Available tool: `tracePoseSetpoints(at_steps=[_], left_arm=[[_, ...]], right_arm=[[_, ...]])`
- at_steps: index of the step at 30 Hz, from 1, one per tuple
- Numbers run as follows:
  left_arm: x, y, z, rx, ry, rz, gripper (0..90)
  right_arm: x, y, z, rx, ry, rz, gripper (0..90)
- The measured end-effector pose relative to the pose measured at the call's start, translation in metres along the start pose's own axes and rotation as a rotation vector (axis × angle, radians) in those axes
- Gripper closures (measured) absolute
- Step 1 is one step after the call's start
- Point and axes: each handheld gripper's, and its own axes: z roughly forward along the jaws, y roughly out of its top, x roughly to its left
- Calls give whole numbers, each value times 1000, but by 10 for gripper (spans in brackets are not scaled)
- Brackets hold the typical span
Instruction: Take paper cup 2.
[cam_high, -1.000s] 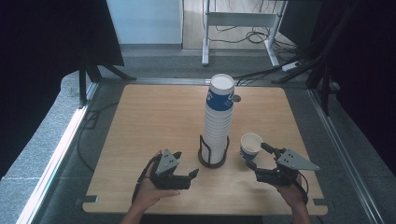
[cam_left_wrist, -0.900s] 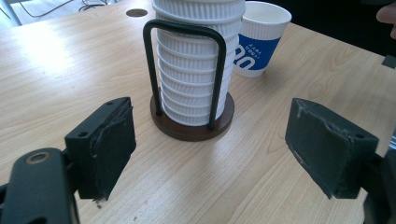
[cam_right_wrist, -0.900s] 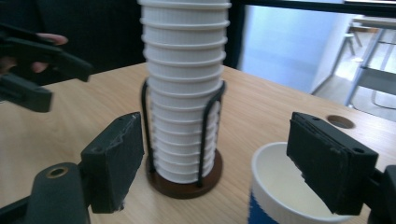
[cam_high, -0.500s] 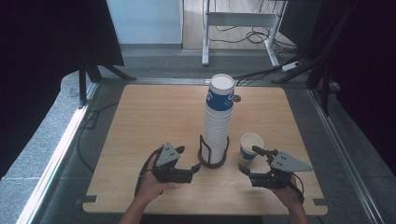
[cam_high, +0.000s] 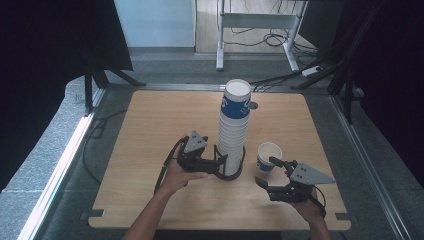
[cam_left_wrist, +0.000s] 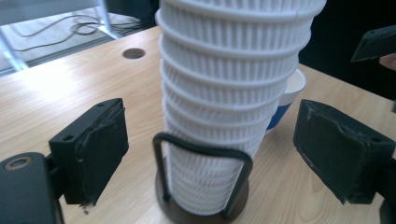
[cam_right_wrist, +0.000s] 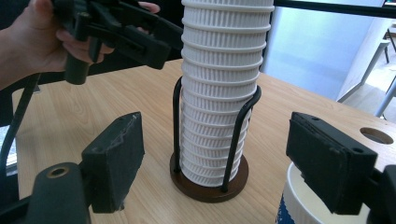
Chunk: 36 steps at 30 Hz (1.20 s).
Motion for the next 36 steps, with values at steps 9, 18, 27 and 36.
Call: tracePoseSetpoints(at_steps=[9, 18, 27, 36], left_arm=[[2, 11, 17, -8, -22, 17, 75], [0, 20, 34, 26, -29, 41, 65], [-1, 21, 38, 24, -40, 46, 129], [0, 23, 36, 46, -46, 51, 133]], right_arm=[[-1, 0, 0, -3, 2, 1, 197], [0, -2, 4, 10, 9, 1, 197], [0, -4, 7, 18, 13, 6, 199], [-3, -2, 11, 4, 21, 44, 228]])
